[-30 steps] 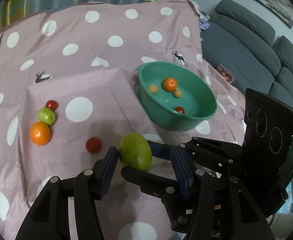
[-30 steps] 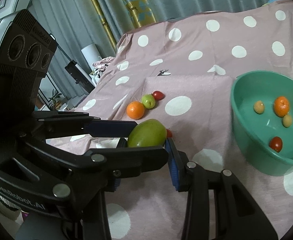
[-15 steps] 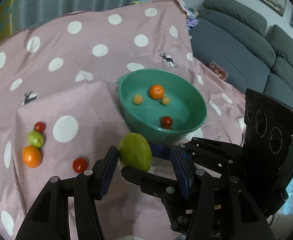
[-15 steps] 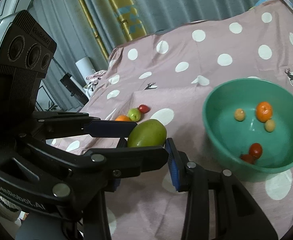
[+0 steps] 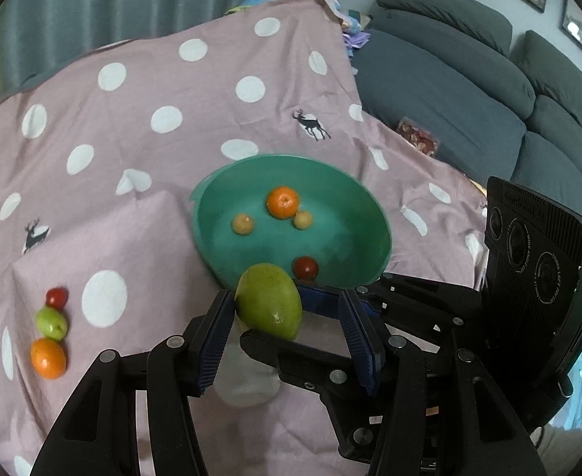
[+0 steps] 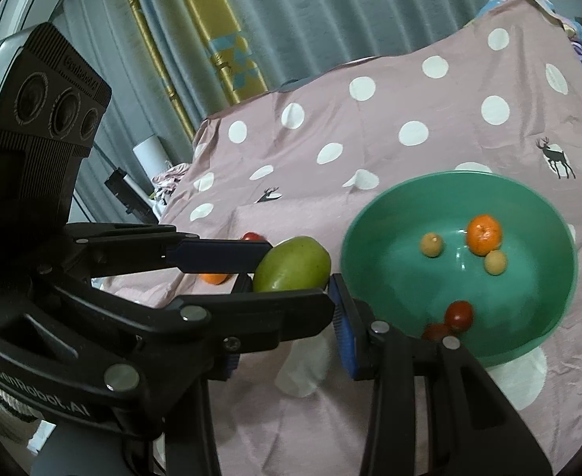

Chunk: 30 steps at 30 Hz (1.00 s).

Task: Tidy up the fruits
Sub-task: 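Carry the held green fruit over the green bowl with the left gripper, then open the left gripper to drop the green fruit into the bowl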

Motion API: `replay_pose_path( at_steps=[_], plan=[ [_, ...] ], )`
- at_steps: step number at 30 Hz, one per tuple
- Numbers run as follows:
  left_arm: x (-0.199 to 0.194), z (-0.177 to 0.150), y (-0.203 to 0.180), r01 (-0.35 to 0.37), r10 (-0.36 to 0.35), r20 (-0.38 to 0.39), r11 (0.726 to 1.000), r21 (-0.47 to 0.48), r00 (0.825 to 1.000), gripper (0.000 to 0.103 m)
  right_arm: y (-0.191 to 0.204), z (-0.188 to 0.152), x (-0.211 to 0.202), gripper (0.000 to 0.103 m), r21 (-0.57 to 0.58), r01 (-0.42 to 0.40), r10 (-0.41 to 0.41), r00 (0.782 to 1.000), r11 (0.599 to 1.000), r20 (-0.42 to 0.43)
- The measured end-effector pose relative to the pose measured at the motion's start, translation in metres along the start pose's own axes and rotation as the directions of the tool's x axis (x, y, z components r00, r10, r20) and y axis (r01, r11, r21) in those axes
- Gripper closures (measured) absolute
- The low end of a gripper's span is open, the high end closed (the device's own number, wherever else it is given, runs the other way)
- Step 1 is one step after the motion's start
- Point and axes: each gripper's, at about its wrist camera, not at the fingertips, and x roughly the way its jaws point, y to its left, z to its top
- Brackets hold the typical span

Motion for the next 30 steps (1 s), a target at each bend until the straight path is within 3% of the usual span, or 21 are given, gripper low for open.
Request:
replay_pose_path(
  at_steps=[12, 30],
  plan=[
    [0.030, 0.028, -0.011, 0.066, -0.065, -0.009, 0.997, 0.037, 0.998, 0.049, -0.037, 0.013, -0.003, 0.063, 0.036, 0.069, -0.070, 0.997, 0.997, 0.019],
    [0.074, 0.034, 0.004, 0.159, -0.162, -0.077, 0.987, -0.038, 0.984, 0.049, -0.069, 0.009, 0.016, 0.063, 0.084, 0.132, -0.127, 0.990, 0.988, -0.063]
  ],
)
